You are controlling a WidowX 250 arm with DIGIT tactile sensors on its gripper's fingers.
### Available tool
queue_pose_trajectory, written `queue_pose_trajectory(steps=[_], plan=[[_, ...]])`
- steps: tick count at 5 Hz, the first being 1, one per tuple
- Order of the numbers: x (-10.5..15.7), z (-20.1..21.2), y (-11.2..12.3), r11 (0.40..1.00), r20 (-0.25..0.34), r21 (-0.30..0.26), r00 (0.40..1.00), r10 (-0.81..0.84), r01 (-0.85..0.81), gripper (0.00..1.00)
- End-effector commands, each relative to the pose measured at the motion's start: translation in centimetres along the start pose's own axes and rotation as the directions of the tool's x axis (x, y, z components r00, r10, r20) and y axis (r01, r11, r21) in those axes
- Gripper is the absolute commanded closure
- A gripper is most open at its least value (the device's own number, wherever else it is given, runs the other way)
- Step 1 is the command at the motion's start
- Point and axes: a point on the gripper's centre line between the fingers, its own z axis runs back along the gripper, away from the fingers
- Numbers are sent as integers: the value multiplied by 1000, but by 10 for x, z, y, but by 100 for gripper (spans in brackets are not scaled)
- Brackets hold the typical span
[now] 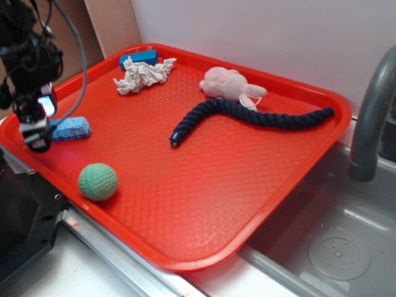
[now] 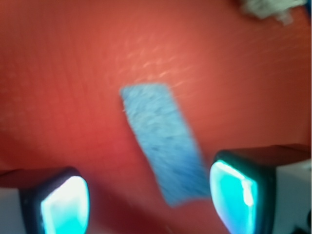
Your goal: Grab the blue sponge.
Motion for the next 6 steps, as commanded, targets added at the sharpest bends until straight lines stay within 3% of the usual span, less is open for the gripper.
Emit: queue_pose_trajectory(steps=[1,2,3,4,5,6], plan=[[23,-41,-2,999,-105,-30,994,-39,36,0],[21,-36,-2,1000,-95,-22,995,-19,17,100],[22,-13,-2,1000,-78,-7,997,9,-10,100],[27,26,-6,987,-68,36,985,157,-155,100],[45,69,-15,977,-90,92,975,201,-193,100],[68,107,-25,957,-67,28,955,288,-287,100]])
